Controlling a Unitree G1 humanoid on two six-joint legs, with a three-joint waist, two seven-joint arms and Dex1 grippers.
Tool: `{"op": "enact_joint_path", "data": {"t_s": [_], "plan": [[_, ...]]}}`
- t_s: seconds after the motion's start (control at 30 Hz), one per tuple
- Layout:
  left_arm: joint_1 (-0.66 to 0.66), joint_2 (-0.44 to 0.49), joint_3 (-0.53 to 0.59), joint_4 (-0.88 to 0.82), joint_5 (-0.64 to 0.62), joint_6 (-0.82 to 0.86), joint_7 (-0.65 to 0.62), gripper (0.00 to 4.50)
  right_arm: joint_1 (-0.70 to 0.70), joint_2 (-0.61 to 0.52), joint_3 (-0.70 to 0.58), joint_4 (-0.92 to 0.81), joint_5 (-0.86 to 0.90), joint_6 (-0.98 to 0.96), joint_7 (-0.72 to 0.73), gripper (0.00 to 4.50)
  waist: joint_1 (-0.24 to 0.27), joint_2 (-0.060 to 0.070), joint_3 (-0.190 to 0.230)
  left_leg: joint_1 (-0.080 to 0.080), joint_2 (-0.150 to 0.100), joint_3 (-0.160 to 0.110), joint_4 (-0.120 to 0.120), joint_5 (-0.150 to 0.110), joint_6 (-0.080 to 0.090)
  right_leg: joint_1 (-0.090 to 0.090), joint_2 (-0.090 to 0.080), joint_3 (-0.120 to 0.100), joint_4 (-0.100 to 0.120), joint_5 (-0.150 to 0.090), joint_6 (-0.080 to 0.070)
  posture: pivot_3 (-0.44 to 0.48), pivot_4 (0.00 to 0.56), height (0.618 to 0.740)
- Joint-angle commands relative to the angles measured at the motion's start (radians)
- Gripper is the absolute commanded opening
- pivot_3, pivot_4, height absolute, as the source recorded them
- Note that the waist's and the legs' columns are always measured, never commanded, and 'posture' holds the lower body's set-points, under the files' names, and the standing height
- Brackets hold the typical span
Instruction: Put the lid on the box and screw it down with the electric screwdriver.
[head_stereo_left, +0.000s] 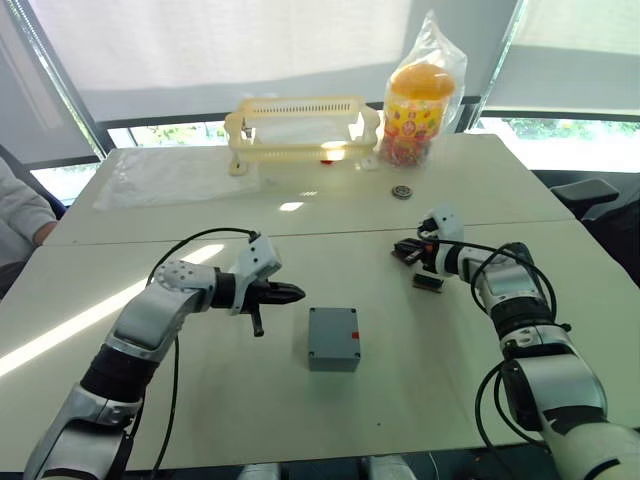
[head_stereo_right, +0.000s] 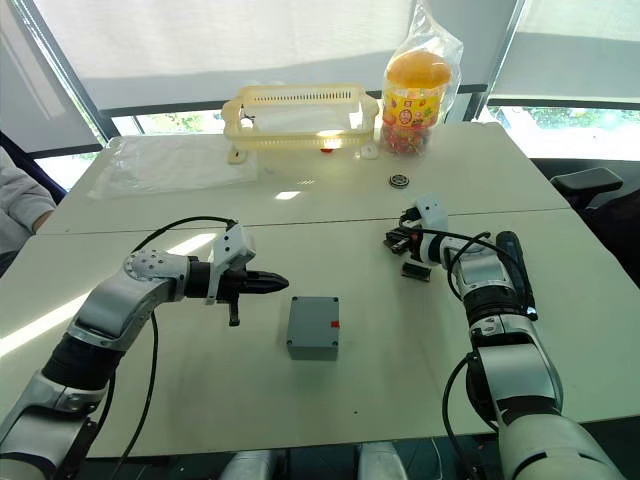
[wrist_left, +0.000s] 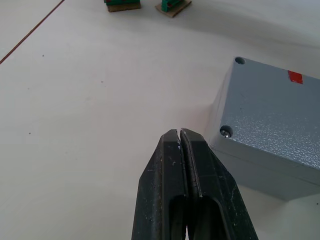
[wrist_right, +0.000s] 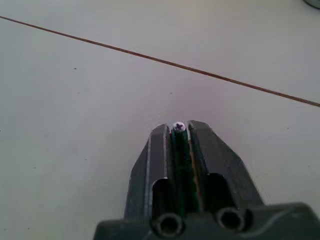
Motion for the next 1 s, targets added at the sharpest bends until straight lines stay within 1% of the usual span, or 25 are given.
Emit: {"op": "enact_joint_path", "data": {"t_s": [0.03,0.07,0.33,0.57,0.83,0.9,0.93,1.0], "plan": [[-0.023,0.002,0.006,-0.008,0.0,-0.018,-0.005,0.0,-0.01,-0.015,-0.007,-0.022,-0.004,0.002,0.005,2.56,0.0,0.0,0.0,0.0,0.0,0.0,0.0,0.0,0.0,0.0,0.0,0.0,0.0,0.0,0.0,0.0,0.15,0.74],[-0.023,0.002,0.006,-0.007,0.0,-0.019,-0.006,0.0,-0.011,-0.014,-0.009,-0.022,-0.005,0.001,0.003,3.11,0.0,0.0,0.0,0.0,0.0,0.0,0.0,0.0,0.0,0.0,0.0,0.0,0.0,0.0,0.0,0.0,0.15,0.74],[-0.029,-0.001,0.002,0.001,0.005,-0.02,-0.008,0.0,-0.017,-0.006,-0.027,-0.045,0.011,-0.004,-0.004,3.11,-0.001,0.0,0.0,0.0,0.0,0.0,0.0,0.0,0.0,0.0,0.0,0.0,0.0,0.0,0.0,0.0,0.15,0.74],[-0.03,-0.003,-0.004,-0.001,0.004,-0.019,-0.007,0.0,-0.044,0.005,-0.042,-0.012,0.011,-0.042,-0.045,3.11,-0.001,0.0,0.0,0.0,0.0,0.0,0.0,0.0,0.0,0.0,0.0,0.0,0.0,0.0,0.0,0.0,0.15,0.74],[-0.026,0.001,-0.012,0.0,0.009,-0.02,-0.012,0.0,-0.071,0.018,-0.051,0.007,0.012,-0.054,-0.048,3.11,-0.001,0.0,0.0,0.0,0.0,0.0,0.0,0.0,0.0,0.0,0.0,0.0,0.0,0.0,0.0,0.0,0.15,0.74],[-0.027,-0.001,-0.013,0.001,0.011,-0.02,-0.013,0.0,-0.071,0.02,-0.051,0.012,0.011,-0.055,-0.047,2.58,-0.001,0.0,0.0,0.0,0.0,0.0,0.0,0.0,0.0,0.0,0.0,0.0,0.0,0.0,0.0,0.0,0.15,0.74],[-0.027,-0.002,-0.013,0.001,0.011,-0.02,-0.013,0.0,-0.071,0.021,-0.051,0.015,0.01,-0.055,-0.047,2.22,-0.001,0.0,0.0,0.0,0.0,0.0,0.0,0.0,0.0,0.0,0.0,0.0,0.0,0.0,0.0,0.0,0.15,0.74],[-0.028,-0.003,-0.014,0.002,0.012,-0.019,-0.014,0.0,-0.072,0.023,-0.05,0.023,0.008,-0.056,-0.047,1.27,0.0,0.0,0.0,0.0,0.0,0.0,0.0,0.0,0.0,0.0,0.0,0.0,0.0,0.0,0.0,0.0,0.15,0.74]]}}
